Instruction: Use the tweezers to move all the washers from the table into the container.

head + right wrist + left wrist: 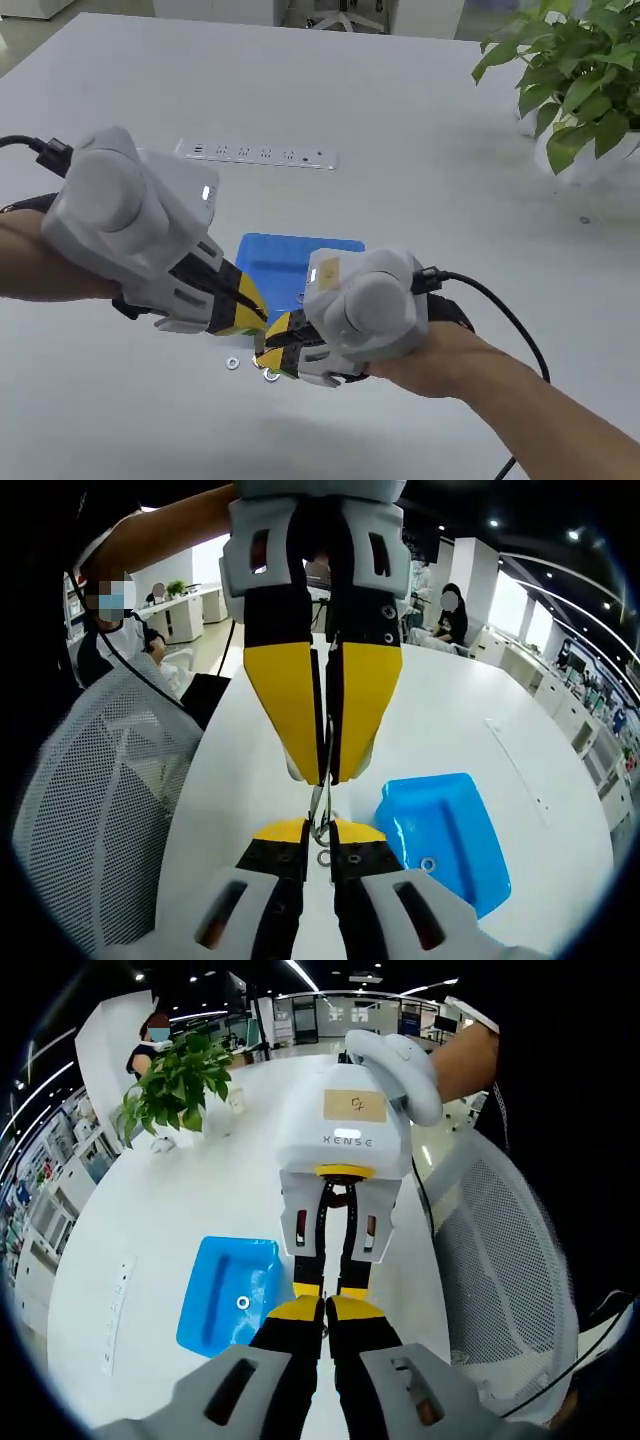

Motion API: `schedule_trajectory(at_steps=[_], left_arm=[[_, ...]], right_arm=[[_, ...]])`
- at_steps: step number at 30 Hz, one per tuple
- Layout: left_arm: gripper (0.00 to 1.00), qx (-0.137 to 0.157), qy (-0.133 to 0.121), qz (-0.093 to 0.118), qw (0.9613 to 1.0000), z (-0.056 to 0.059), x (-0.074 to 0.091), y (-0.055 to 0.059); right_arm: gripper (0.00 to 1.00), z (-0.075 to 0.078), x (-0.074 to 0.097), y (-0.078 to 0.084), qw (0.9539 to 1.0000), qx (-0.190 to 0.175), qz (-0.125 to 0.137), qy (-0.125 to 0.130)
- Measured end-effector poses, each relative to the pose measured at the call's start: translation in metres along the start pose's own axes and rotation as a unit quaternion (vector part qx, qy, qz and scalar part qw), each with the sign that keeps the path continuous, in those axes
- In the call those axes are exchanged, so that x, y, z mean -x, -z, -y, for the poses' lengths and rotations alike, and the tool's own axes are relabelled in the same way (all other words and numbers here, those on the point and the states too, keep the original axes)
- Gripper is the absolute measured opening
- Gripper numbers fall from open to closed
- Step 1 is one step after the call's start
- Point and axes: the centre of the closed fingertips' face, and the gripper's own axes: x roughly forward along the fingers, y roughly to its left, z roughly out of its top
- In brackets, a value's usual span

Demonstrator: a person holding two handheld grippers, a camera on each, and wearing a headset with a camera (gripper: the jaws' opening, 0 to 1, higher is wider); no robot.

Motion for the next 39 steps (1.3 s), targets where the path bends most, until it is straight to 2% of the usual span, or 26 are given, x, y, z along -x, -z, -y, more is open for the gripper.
schedule_trajectory(at_steps=[8,18,26,39], left_arm=[[0.06,-0.018,-0.001,0.006,0.9998,-0.011,0.001,-0.02],[0.06,-0.035,0.0,0.01,0.9993,-0.027,-0.003,-0.034],[0.06,-0.045,0.002,0.012,0.9989,-0.043,-0.007,-0.039],[0.06,-0.047,0.004,0.012,0.9988,-0.062,-0.02,-0.035]], right_arm=[[0.09,0.015,0.014,-0.006,0.9999,0.001,0.003,0.012],[0.09,0.034,0.026,-0.005,0.9996,0.0,0.003,0.029],[0.09,0.052,0.029,-0.002,0.9991,-0.001,0.003,0.043],[0.09,0.072,0.025,0.01,0.9986,-0.011,-0.003,0.051]])
